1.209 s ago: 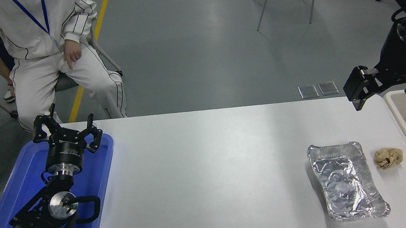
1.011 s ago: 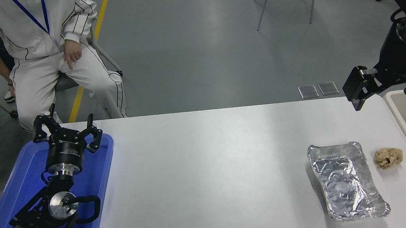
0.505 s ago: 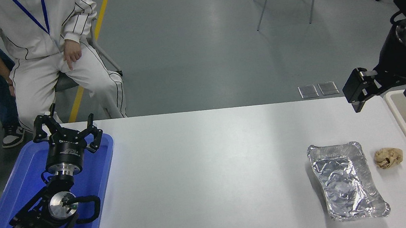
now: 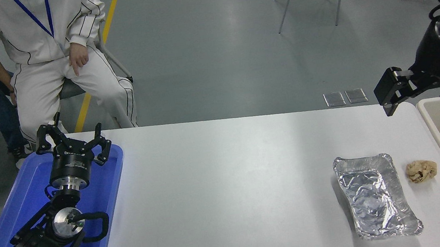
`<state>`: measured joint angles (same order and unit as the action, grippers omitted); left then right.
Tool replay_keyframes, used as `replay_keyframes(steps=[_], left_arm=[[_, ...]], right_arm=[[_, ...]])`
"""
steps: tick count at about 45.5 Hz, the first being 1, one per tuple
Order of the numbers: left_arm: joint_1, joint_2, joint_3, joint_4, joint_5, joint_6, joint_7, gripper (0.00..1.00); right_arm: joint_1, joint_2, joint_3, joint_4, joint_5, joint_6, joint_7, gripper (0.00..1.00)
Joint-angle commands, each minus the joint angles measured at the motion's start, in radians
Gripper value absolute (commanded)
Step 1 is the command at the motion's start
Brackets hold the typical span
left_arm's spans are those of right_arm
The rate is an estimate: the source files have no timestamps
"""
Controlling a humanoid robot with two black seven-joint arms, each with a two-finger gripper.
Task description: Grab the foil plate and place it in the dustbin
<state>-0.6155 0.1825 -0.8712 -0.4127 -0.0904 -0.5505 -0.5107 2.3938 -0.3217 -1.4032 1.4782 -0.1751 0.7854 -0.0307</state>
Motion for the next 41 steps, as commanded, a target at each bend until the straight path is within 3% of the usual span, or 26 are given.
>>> replay_keyframes(steps=[1,27,41], left_arm=[[-0.001,0.0,0.0,0.0,0.0,0.0,0.0,1.0],[0.0,0.0,0.0,0.0,0.0,0.0,0.0,1.0],[0.0,0.0,0.0,0.0,0.0,0.0,0.0,1.0]], right_arm=[[-0.005,0.007,-0.017,-0.001,0.002,0.0,0.0,1.0],[-0.11,0.047,-0.023,0.001,0.014,-0.005,0.003,1.0],[-0.321,0.038,0.026,-0.001,-0.006,-0.35,0.003,1.0]])
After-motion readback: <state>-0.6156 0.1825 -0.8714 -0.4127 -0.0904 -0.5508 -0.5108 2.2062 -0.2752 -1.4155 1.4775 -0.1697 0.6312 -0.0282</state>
